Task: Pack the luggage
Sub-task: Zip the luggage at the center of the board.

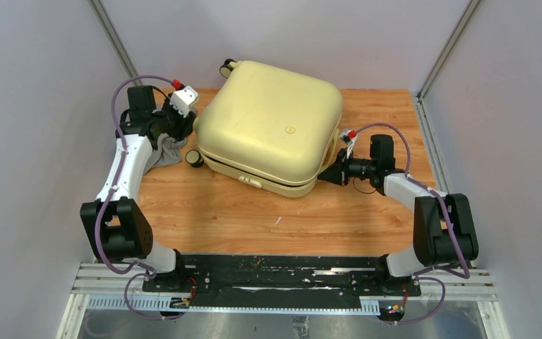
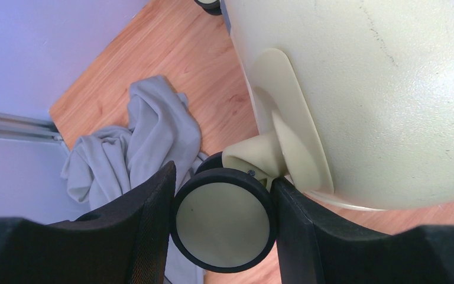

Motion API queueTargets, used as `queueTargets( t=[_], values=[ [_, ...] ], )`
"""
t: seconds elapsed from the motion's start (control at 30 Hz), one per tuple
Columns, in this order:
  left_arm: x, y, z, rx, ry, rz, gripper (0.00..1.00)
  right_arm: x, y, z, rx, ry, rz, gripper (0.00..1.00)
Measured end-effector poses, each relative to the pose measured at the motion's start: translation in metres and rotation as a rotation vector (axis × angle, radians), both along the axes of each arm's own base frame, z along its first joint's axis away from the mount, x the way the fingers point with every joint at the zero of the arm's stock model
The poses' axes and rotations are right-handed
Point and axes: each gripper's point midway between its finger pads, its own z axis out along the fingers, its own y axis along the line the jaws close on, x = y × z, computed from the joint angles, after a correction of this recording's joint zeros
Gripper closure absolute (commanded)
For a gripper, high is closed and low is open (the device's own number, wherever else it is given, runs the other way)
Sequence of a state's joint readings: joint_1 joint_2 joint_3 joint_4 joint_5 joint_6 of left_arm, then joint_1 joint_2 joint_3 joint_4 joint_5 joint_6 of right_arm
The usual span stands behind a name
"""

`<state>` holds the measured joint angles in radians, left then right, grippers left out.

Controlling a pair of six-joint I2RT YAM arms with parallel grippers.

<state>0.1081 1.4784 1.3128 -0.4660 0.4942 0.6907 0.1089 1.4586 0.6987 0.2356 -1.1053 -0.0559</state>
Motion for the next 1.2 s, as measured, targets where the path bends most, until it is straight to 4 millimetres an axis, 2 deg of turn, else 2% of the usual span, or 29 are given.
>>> queueTargets(
  t=[0.3, 0.47, 0.6, 0.83, 1.03, 1.13, 1.2],
  values=[
    [0.000, 0.000, 0.000, -0.001, 0.001, -0.003, 1.00, 0.002, -0.002, -0.001, -0.014, 0.010, -0.020, 1.00],
    [0.000, -0.001, 0.001, -0.017, -0.001, 0.009, 1.00, 0.001, -0.003, 0.006, -0.031, -0.013, -0.060, 1.00],
    [-0.001, 0.001, 0.001, -0.025, -0.021, 0.035, 1.00, -0.013, 0.002, 0.016, -0.103, -0.086, -0.119, 1.00],
    [0.002, -0.002, 0.004, -0.033, -0.045, 0.049, 1.00, -0.068, 0.027, 0.009, -0.172, -0.060, -0.075, 1.00],
    [0.003, -0.010, 0.006, -0.044, -0.050, 0.046, 1.00, -0.081, 0.035, 0.004, -0.205, 0.010, -0.115, 1.00],
    [0.005, -0.006, 0.008, -0.039, -0.059, 0.068, 1.00, -0.092, 0.056, 0.000, -0.266, 0.007, -0.080, 1.00],
    [0.009, -0.001, 0.011, -0.035, -0.076, 0.095, 1.00, -0.100, 0.064, 0.003, -0.277, 0.000, -0.061, 0.89]
  ],
)
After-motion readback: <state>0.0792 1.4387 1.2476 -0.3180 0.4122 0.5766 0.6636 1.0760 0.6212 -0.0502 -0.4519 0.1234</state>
